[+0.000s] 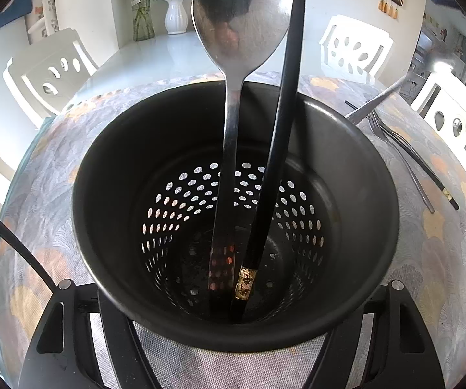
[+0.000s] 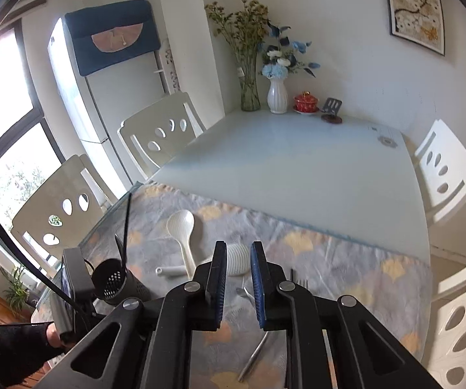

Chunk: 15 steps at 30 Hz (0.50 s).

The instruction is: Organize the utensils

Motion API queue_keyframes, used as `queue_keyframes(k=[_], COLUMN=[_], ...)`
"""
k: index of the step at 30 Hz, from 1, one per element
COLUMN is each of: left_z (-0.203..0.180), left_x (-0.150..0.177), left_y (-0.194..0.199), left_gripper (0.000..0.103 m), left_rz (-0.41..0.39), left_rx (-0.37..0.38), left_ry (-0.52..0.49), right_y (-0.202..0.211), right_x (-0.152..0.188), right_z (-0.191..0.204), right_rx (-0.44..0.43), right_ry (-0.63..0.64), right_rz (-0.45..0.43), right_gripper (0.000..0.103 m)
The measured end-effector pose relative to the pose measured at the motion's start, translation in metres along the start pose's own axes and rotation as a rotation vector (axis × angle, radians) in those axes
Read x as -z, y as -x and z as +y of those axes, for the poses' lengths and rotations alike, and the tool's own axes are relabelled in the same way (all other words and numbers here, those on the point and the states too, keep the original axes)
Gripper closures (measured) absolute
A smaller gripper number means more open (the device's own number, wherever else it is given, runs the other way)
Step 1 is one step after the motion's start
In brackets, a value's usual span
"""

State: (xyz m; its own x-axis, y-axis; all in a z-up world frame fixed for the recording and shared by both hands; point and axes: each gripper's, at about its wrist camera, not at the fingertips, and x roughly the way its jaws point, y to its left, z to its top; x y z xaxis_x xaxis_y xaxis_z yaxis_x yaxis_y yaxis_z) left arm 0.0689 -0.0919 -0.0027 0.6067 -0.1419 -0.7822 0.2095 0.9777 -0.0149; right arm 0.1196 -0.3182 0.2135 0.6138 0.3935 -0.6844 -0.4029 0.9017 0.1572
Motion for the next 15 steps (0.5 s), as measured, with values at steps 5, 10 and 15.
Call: queue_keyframes(k=[5,10,15], left_z=[0.0,0.0,0.001], left_x=[0.0,0.0,-0.001], left_y=[0.0,0.0,0.0], left_gripper=[0.031,0.031,0.031], left_rz=[0.0,0.0,0.0], left_rx=[0.001,0.002,0.004], left_ry=[0.001,0.001,0.002], right_y=[-0.004,-0.019,-0.015], right_x=[-0.002,0.028,0.07], right_z=[0.002,-0.029,-0.077], right_rx=[-0.008,-0.026,0.05], right_ry=[-0.022,-0.208,-0.395], right_rz=[0.038,0.149,0.213], right_gripper=[0.089,0.07,0.067])
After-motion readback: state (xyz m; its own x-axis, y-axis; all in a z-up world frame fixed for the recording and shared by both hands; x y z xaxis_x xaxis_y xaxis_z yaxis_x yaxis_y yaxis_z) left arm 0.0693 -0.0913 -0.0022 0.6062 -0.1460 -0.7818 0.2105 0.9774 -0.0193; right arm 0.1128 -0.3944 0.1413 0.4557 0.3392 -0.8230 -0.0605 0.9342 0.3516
